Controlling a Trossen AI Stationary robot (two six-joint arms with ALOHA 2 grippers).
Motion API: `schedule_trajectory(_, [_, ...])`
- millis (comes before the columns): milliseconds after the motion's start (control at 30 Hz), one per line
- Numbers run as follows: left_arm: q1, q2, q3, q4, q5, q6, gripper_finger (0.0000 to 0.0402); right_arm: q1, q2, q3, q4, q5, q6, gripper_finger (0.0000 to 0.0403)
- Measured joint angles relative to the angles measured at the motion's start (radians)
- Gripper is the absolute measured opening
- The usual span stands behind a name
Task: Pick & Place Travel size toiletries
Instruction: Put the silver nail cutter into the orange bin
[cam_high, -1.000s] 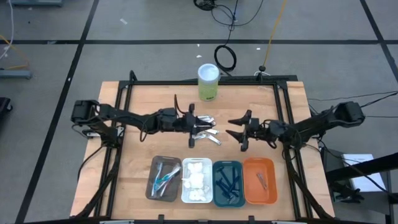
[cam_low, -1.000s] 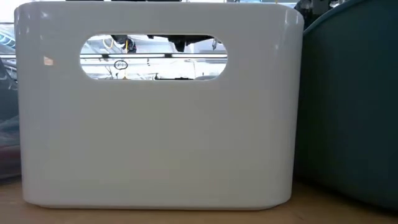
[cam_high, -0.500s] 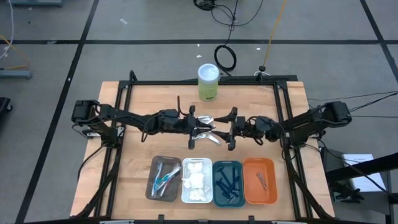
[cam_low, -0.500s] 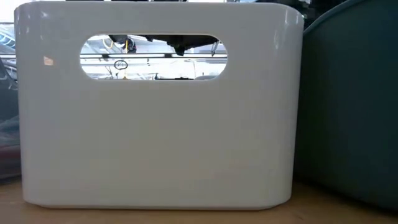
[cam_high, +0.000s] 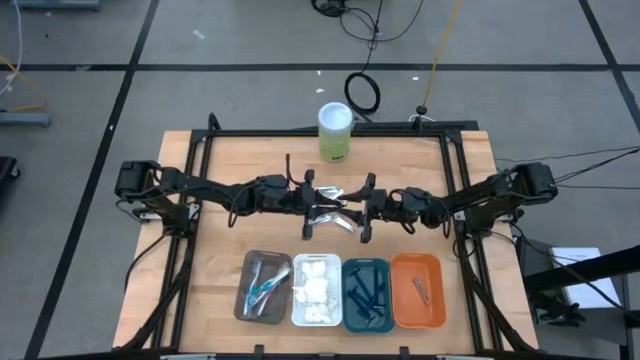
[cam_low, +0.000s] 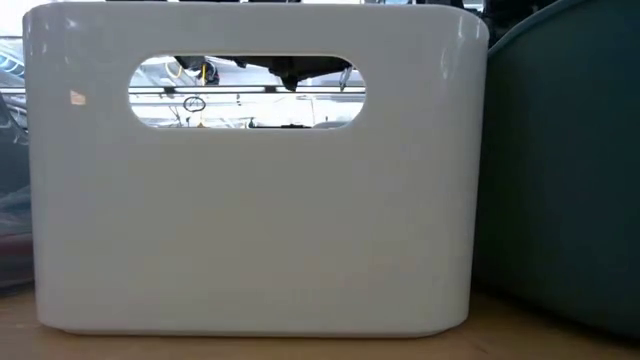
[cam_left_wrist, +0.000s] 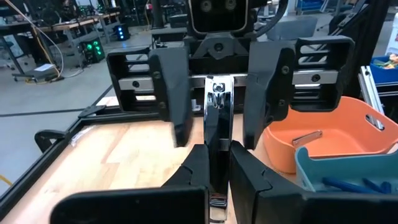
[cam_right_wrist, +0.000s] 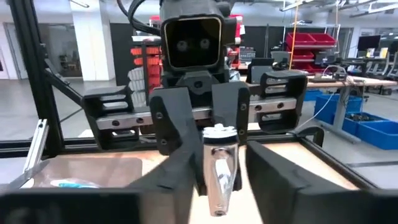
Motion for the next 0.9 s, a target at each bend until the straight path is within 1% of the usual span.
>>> schedule_trajectory(167, [-0.001, 0.0, 0.0, -0.001, 0.0, -0.006, 0.0022, 0.0, 0.0, 0.0, 0.004, -0.025, -0.042, 0.0048])
schedule_trajectory(333, [0.0, 0.0, 0.0, -0.001, 0.0, -0.016, 0.0023, 0.0, 0.0, 0.0, 0.006, -0.023, -0.068, 0.0047])
schedule_trajectory(467, [-0.001, 0.0, 0.001, -0.006, -0.011, -0.042, 0.0048, 0.0, -0.005, 0.0, 0.008, -0.023, -0.083, 0.0047])
schedule_trajectory(600, [-0.001, -0.004, 0.003, -0.023, -0.018, -0.09, 0.0079, 0.0, -0.058, 0.0, -0.021, -0.022, -0.117, 0.0047])
schedule_trajectory(767, [-0.013, -0.004, 0.003, -0.018, -0.02, -0.165, 0.0098, 0.0, -0.166, 0.0, -0.149, -0.021, -0.133, 0.0047])
schedule_trajectory(900, [-0.02, -0.001, 0.001, -0.03, -0.015, -0.168, 0.0102, 0.007, -0.267, 0.0, -0.31, -0.016, -0.1, 0.0047])
